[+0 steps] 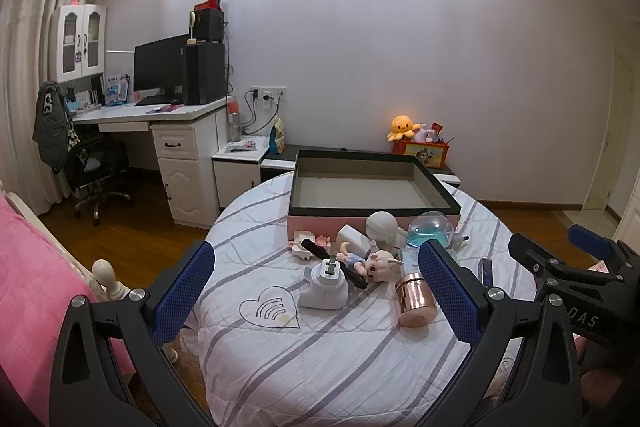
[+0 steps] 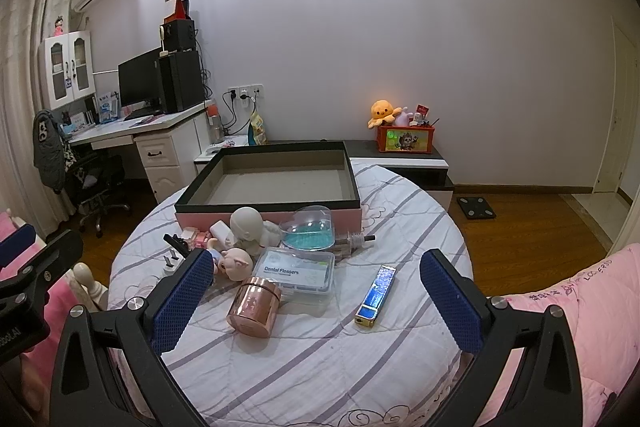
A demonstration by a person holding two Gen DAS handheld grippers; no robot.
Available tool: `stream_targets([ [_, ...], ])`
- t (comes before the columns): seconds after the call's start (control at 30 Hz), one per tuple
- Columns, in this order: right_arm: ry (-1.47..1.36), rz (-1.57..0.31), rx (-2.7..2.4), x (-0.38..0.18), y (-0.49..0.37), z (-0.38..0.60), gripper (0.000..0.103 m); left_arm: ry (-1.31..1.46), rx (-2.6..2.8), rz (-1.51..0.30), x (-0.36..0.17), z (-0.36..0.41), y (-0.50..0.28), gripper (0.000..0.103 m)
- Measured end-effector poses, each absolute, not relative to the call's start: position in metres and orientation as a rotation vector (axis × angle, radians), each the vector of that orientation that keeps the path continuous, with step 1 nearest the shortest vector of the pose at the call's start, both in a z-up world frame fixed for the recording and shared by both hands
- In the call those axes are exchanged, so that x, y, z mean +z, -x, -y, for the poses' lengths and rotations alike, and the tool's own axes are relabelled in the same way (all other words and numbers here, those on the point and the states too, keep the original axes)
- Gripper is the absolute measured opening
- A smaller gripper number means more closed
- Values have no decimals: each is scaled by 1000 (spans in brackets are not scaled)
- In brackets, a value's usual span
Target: Organize rigid objects
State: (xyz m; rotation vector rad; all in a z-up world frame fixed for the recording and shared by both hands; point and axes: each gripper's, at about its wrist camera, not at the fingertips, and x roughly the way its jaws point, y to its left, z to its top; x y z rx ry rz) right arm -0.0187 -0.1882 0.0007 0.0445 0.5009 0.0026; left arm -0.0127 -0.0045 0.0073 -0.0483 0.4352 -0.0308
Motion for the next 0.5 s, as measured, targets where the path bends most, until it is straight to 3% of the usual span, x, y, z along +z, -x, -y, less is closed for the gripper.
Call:
stream_targets([
  [0.5, -36, -566, -39, -29, -1, 203, 103, 62, -14, -522, -33, -4, -12, 103],
])
